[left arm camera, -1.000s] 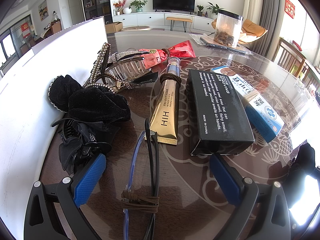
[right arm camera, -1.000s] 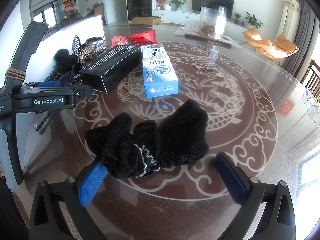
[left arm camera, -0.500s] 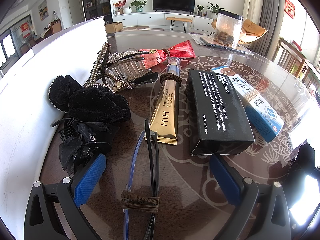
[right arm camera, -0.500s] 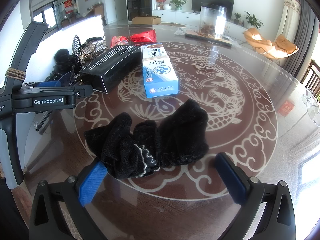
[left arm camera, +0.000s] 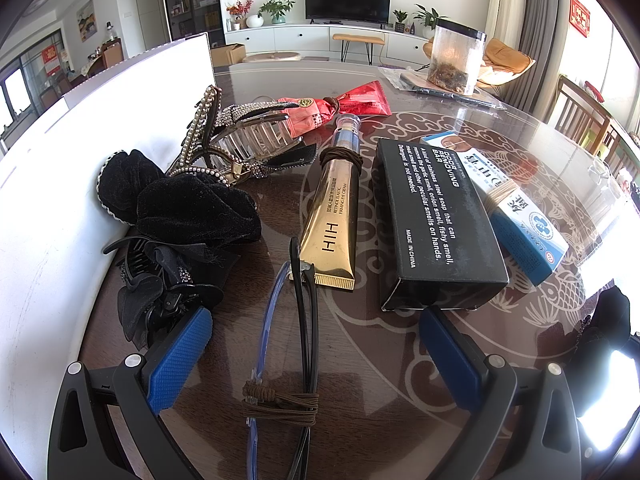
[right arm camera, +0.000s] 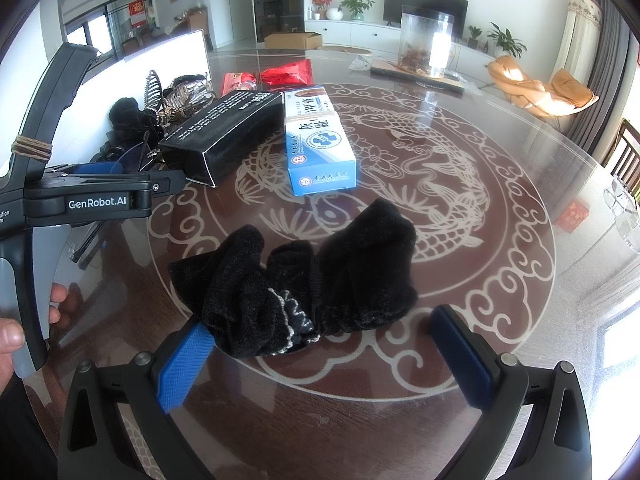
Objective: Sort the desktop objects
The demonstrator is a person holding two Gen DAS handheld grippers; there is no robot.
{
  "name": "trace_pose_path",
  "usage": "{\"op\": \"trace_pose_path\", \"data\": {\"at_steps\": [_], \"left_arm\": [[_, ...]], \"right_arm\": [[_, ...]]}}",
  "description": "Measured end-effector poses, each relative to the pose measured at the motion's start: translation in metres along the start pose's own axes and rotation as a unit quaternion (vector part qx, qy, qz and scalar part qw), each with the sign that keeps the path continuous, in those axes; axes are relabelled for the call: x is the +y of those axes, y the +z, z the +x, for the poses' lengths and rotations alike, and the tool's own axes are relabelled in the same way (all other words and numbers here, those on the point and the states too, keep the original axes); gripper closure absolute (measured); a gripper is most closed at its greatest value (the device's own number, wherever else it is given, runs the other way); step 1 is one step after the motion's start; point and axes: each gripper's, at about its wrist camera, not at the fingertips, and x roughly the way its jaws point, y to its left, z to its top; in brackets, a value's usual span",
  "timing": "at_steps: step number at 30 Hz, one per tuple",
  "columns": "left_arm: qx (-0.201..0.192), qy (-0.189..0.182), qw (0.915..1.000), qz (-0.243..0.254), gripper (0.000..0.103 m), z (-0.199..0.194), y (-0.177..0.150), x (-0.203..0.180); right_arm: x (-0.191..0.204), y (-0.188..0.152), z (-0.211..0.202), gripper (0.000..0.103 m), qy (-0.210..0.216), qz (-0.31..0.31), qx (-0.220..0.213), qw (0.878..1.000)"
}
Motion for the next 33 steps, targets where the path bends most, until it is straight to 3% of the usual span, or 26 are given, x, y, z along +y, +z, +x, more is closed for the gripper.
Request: {"op": "trace_pose_path", "data": {"at_steps": [5,10,33], "left_arm": [[0.000,0.012,0.9998,-0.017,0.000,-0.005,-0.007,-0.002],[-0.001,0.001,1.0000,-0.003,0.000,-0.016,-0.022,-0.004],[-0.001,0.001,1.0000,-0.002,0.000,-0.017,-0.023,-0.004]], "right_arm": [[0.000,0.000,0.000,0.000,0.000,0.000,0.000,1.000],[0.000,0.000,0.000,0.000,0.000,0.000,0.000,1.000],[0.000,0.000,0.000,0.000,0.000,0.000,0.000,1.000]]}}
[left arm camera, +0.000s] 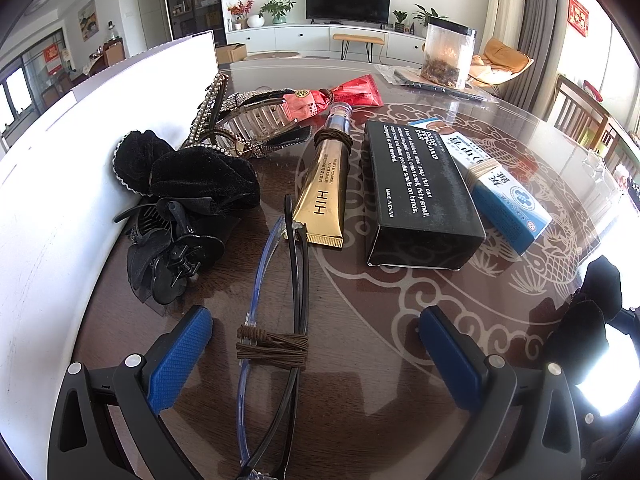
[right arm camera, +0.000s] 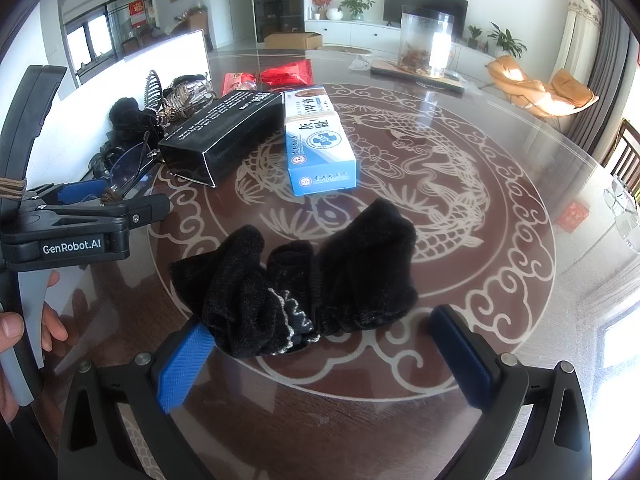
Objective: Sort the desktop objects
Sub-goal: 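Close the left tool on the corded eyeglasses while the right tool grasps the black socks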
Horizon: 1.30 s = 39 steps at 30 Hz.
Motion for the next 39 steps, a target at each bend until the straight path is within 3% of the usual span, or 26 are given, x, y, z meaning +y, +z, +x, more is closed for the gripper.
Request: {"op": "trace_pose_path", "data": {"at_steps": [2,6,9,11,14,20,23,24,28,29,31,39], "left_arm": [[0.002,0.000,1.0000,0.000,0.000,-0.001,-0.001,-0.001],[0.049,-0.051,0.9966,0.043,0.000,-0.015,-0.012,0.008],[0.015,-0.100,0.9948,0.008,0.000,-0.047,-0.026,0.042],[-0.010,-0.099,0.9950,-0.009,0.000,-0.066,-0.031,0.063],[-0.013,-0.091,0.9956,-0.017,0.000,-0.072,-0.037,0.076],[0.022,-0.110,0.9937,-0.011,0.000,-0.047,-0.025,0.053],[0.058,-0.092,0.9941,0.003,0.000,-0.024,-0.016,0.036],[0.058,-0.081,0.9949,0.011,0.005,-0.020,-0.014,0.031],[0.044,-0.046,0.9971,0.042,0.067,-0.020,-0.008,0.026],[0.045,-0.048,0.9971,0.039,0.075,-0.021,-0.008,0.028],[0.048,-0.071,0.9961,0.021,0.074,-0.029,-0.014,0.037],[0.019,-0.081,0.9965,0.000,0.074,-0.074,-0.043,0.053]], "right_arm": [[0.000,0.000,0.000,0.000,0.000,0.000,0.000,1.000],[0.000,0.000,0.000,0.000,0.000,0.000,0.000,1.000],[0.000,0.000,0.000,0.000,0.000,0.000,0.000,1.000],[0.000,0.000,0.000,0.000,0.000,0.000,0.000,1.000],[0.000,0.000,0.000,0.000,0.000,0.000,0.000,1.000],[0.000,0.000,0.000,0.000,0.000,0.000,0.000,1.000],[0.000,0.000,0.000,0.000,0.000,0.000,0.000,1.000],[0.000,0.000,0.000,0.000,0.000,0.000,0.000,1.000],[0.000,0.000,-0.001,0.000,0.000,0.000,0.000,1.000],[0.000,0.000,0.000,0.000,0.000,0.000,0.000,1.000],[0.000,0.000,-0.001,0.000,0.003,0.000,0.000,1.000],[0.010,-0.004,-0.006,0.000,0.032,-0.051,0.003,0.998]]}}
